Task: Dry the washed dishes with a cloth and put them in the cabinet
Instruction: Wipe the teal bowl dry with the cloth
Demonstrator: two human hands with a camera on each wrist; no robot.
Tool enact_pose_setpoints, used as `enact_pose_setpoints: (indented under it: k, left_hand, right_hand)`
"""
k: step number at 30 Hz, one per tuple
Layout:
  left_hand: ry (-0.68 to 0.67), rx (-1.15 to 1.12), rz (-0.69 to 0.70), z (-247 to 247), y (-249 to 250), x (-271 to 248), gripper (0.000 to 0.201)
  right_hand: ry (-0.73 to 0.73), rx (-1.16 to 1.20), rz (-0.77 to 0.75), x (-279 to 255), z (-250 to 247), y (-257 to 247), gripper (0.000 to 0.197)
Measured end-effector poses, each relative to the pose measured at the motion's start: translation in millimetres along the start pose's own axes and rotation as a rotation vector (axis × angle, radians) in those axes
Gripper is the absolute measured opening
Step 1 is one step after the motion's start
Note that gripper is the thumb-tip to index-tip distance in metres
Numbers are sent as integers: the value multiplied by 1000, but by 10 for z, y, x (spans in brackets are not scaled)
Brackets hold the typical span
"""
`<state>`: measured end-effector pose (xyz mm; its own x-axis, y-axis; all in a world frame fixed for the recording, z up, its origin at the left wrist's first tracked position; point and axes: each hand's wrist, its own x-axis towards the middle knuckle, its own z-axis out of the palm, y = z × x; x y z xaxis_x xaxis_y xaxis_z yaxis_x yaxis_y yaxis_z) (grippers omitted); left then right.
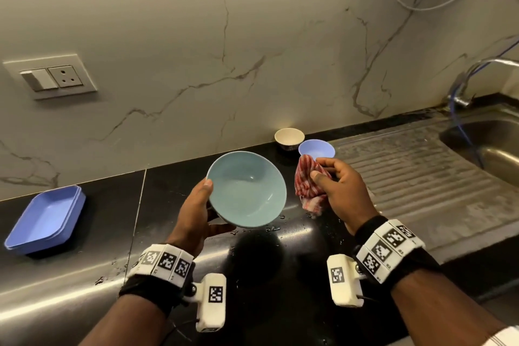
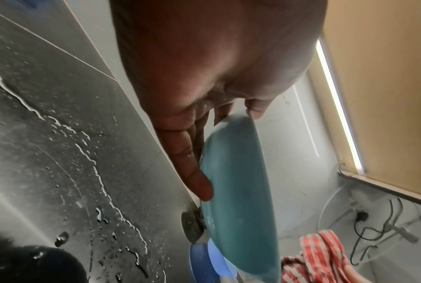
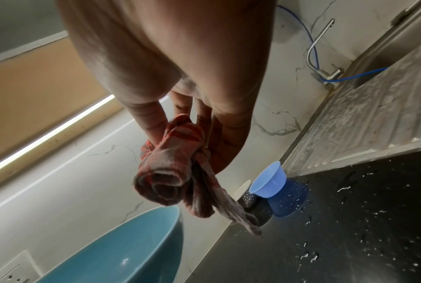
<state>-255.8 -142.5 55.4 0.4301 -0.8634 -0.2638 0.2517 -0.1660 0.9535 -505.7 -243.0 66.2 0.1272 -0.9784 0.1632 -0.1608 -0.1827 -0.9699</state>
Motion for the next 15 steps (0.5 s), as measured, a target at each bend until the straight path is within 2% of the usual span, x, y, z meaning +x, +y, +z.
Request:
enact_pose_setpoints:
  k: [3,8,11,15]
  left_hand:
    - [21,-4,-17,-98,33,-29,33]
    - [-29,39,-5,-252,63,-113,28]
    - [-69,67,40,-320,112,-168,31]
    - [-154,146,143,-364,186,-234,28]
  right_hand:
    - [-42,1,5,2,103,-88,21]
    - [-157,-10,-56,58,387,-305,32]
    - [-246,-174,-166,22,597,-455,34]
    - [-264,-448,-310,-8,861,-510,32]
